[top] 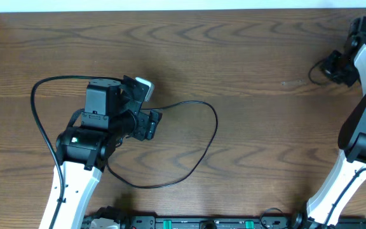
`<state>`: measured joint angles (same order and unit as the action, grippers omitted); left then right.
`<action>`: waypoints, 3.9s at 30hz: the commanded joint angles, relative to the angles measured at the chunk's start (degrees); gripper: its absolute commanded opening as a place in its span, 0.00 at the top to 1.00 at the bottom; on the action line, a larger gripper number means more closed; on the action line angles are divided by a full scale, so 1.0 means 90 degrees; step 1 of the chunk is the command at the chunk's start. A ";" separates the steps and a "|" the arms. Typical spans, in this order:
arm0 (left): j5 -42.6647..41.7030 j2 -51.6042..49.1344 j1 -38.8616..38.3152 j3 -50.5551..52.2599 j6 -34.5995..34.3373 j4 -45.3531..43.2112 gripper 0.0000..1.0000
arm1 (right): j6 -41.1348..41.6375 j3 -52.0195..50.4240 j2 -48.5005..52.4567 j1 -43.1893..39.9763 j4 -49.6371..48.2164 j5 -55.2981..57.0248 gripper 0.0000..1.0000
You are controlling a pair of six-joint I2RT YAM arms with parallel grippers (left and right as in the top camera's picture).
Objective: Untangle cables
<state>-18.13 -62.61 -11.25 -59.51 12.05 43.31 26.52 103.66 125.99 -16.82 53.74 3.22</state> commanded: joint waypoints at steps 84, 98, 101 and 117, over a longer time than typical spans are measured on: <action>-0.0073 0.0015 0.0034 -0.0039 0.0017 0.0068 0.24 | -0.1661 -0.3784 -0.1460 -0.1591 -0.0015 0.0379 0.50; -0.0073 0.0015 0.0034 -0.0039 0.0017 0.0134 0.24 | -0.1474 -0.4279 -0.1460 -0.2137 -0.1030 0.0036 0.49; -0.0073 0.0015 0.0034 -0.0039 0.0017 0.0136 0.24 | -0.1343 -0.4279 -0.1460 -0.2254 -0.1086 0.0126 0.50; -0.0073 0.0015 0.0034 -0.0039 0.0017 0.0182 0.23 | -0.0899 -0.4481 -0.1460 -0.2552 -0.1683 0.0078 0.94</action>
<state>-18.13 -62.61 -11.25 -59.51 12.05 44.64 17.28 66.24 109.25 -39.22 39.94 2.76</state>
